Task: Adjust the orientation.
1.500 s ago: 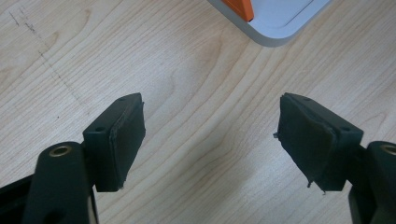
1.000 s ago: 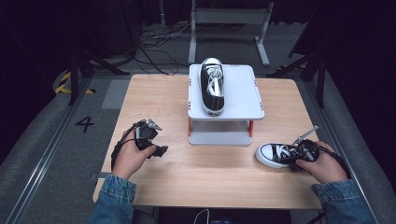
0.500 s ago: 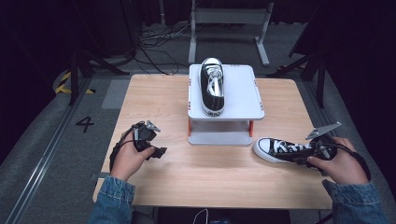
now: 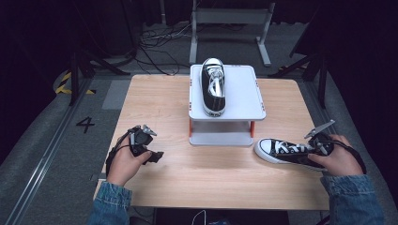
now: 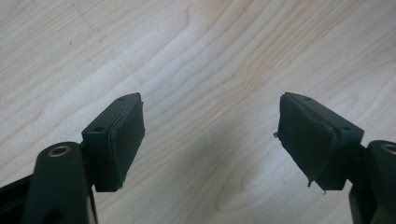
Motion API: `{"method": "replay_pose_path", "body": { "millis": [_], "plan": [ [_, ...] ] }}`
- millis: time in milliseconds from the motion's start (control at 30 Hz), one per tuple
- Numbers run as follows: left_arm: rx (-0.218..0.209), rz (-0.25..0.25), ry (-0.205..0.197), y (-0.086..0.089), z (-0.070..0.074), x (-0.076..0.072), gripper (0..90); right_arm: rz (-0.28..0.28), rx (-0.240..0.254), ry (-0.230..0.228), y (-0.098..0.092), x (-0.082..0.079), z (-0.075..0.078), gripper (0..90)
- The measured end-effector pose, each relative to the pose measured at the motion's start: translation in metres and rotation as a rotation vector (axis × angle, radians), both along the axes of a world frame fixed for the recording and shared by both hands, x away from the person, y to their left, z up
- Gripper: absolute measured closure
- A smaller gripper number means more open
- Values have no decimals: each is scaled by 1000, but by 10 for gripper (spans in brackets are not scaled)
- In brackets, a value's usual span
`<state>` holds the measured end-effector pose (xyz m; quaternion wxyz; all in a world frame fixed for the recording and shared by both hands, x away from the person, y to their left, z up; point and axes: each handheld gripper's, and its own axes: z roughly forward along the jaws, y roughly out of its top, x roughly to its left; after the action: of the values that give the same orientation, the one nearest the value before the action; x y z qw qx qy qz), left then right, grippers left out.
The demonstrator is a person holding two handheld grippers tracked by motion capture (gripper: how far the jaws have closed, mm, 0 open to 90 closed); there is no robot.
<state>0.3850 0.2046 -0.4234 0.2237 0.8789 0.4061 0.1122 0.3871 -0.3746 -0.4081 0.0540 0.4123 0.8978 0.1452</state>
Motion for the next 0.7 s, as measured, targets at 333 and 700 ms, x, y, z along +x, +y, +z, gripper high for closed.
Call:
{"method": "replay_pose_path", "body": {
  "millis": [333, 700],
  "plan": [
    [3, 12, -2, 3, -1, -3, 239, -65, 87, -125, 7, -1, 28, 882],
    [1, 33, -1, 5, -2, -8, 239, -289, 63, -279, 18, 7, 31, 880]
  ]
}}
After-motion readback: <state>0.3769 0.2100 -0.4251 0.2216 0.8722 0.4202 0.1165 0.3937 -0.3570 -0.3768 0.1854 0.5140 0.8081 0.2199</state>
